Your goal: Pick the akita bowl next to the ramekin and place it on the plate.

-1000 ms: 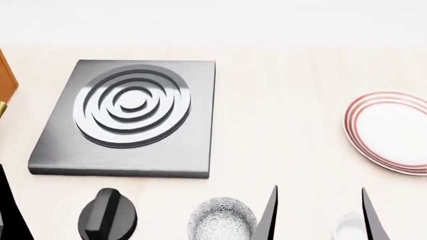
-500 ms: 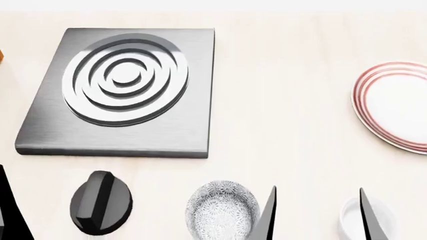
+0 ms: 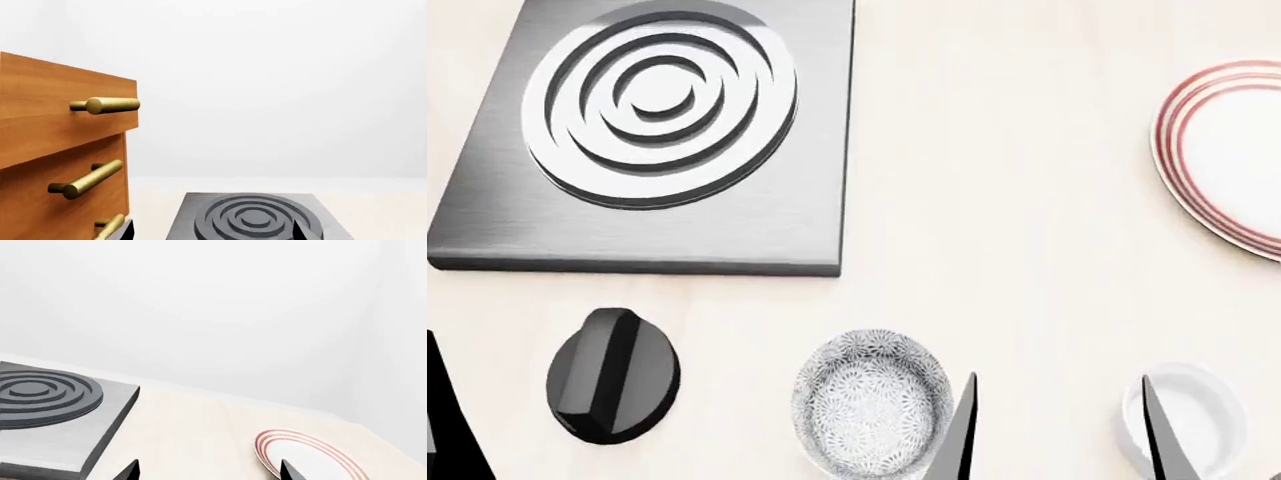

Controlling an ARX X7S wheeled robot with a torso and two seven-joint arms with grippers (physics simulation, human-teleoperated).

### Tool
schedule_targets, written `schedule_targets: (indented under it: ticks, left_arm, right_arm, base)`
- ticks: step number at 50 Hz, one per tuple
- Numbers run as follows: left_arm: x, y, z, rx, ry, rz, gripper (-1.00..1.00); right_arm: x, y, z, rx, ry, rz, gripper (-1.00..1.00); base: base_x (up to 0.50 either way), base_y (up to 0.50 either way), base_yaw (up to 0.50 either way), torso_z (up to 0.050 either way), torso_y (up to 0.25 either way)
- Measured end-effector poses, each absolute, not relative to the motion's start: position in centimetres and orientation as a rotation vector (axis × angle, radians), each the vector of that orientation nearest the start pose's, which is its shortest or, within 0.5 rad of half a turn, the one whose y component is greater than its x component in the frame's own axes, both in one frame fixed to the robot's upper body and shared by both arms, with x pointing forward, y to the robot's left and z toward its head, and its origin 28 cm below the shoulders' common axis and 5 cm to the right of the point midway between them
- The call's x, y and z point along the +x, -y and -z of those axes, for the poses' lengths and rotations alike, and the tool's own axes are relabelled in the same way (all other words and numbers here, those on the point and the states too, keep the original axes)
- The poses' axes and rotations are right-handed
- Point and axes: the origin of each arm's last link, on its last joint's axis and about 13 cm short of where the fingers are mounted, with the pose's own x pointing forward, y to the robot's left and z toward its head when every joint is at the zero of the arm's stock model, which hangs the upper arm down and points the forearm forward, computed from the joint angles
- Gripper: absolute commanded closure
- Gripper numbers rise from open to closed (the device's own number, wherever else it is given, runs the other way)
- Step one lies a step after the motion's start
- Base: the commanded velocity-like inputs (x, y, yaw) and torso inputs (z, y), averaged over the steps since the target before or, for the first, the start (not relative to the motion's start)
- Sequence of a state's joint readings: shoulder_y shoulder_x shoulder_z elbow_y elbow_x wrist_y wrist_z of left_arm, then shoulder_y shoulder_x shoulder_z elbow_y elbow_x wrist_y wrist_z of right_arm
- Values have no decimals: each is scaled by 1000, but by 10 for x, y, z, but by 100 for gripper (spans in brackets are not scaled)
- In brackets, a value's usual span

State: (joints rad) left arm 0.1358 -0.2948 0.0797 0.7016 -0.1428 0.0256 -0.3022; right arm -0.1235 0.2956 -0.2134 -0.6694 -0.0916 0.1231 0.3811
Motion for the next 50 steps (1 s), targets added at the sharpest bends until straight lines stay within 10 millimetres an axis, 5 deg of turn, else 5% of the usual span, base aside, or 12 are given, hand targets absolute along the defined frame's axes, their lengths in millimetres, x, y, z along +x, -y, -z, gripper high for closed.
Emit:
schedule_targets:
  ticks: [50]
  left_arm:
    - [167,-223,-133,36,561,-57,-100]
  right_arm:
    - [163,94,-127,-79,262,-7,-100]
  base:
    - [0,0,0,0,-29]
